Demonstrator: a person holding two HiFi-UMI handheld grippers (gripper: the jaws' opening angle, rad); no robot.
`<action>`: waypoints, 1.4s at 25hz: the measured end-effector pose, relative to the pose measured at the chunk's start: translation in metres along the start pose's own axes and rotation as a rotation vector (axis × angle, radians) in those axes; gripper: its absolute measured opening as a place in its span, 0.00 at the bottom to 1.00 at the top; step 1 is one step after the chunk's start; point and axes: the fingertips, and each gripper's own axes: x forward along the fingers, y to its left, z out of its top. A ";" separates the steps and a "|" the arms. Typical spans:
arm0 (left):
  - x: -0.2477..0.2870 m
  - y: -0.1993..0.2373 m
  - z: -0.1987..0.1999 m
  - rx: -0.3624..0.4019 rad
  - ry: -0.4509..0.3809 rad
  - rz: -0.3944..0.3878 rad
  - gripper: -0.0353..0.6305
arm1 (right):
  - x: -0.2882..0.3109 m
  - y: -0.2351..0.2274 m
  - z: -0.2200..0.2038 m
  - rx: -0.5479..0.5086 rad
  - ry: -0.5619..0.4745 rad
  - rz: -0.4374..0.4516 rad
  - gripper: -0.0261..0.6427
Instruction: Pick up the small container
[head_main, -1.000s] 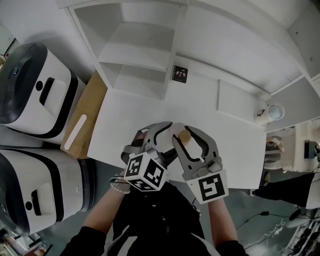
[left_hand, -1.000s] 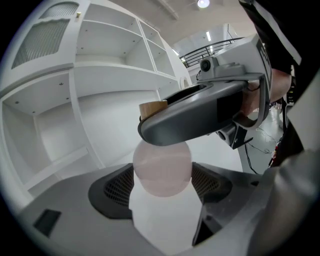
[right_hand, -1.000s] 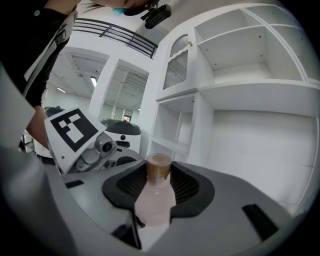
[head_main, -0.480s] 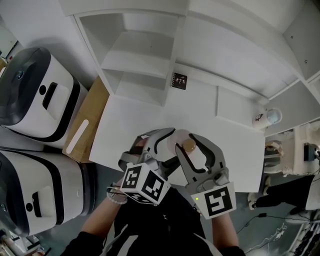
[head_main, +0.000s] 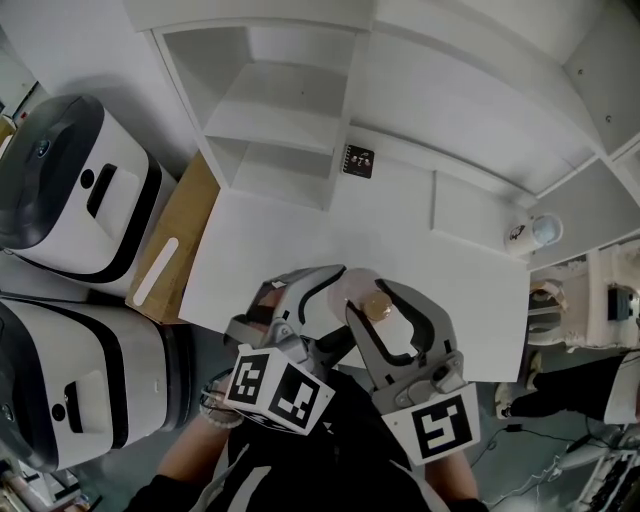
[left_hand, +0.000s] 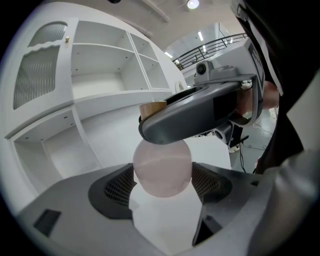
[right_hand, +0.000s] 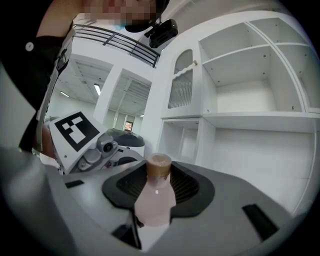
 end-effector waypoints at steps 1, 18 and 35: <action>-0.002 -0.001 0.001 0.000 0.004 0.004 0.60 | -0.001 0.002 0.000 0.002 0.005 0.003 0.26; -0.022 -0.011 0.000 -0.015 0.008 0.007 0.60 | -0.008 0.021 0.007 0.010 0.024 0.039 0.26; -0.019 -0.017 -0.002 -0.017 0.008 -0.026 0.60 | -0.010 0.021 0.001 0.014 0.042 0.031 0.26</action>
